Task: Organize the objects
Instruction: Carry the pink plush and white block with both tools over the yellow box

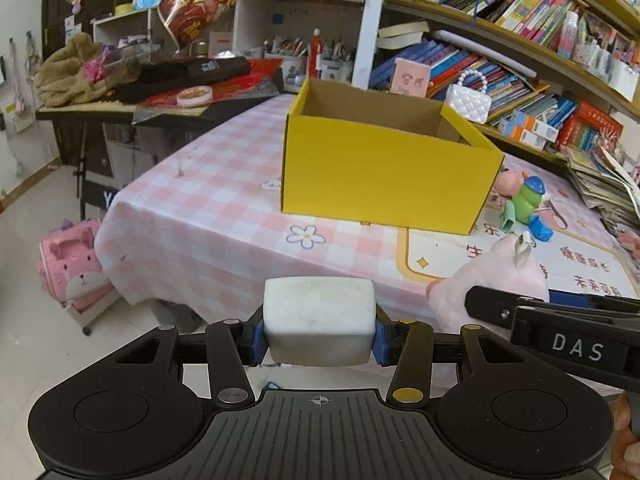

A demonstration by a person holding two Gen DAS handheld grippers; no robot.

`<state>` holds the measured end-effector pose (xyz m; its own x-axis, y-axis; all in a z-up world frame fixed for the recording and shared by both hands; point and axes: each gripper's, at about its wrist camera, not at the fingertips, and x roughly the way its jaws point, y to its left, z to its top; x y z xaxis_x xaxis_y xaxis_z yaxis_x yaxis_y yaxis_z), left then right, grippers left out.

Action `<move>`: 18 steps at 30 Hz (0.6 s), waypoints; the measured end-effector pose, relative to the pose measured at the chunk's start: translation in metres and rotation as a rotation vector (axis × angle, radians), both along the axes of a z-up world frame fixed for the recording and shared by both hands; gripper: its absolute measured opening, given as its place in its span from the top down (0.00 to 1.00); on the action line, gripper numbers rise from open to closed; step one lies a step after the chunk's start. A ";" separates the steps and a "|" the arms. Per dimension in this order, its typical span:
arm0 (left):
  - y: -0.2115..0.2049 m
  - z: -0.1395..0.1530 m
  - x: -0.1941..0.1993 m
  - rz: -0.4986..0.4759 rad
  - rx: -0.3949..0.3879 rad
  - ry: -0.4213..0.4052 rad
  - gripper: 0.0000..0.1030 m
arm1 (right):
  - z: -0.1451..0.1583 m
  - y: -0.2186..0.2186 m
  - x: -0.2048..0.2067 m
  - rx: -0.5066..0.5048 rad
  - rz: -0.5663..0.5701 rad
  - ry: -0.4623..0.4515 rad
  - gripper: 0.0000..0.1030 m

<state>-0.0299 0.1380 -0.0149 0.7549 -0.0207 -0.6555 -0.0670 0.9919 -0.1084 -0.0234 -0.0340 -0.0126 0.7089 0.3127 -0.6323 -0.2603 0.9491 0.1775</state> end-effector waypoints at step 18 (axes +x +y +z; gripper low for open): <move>0.011 0.020 0.030 -0.050 -0.021 -0.096 0.55 | 0.010 0.013 0.021 -0.022 -0.008 -0.053 0.44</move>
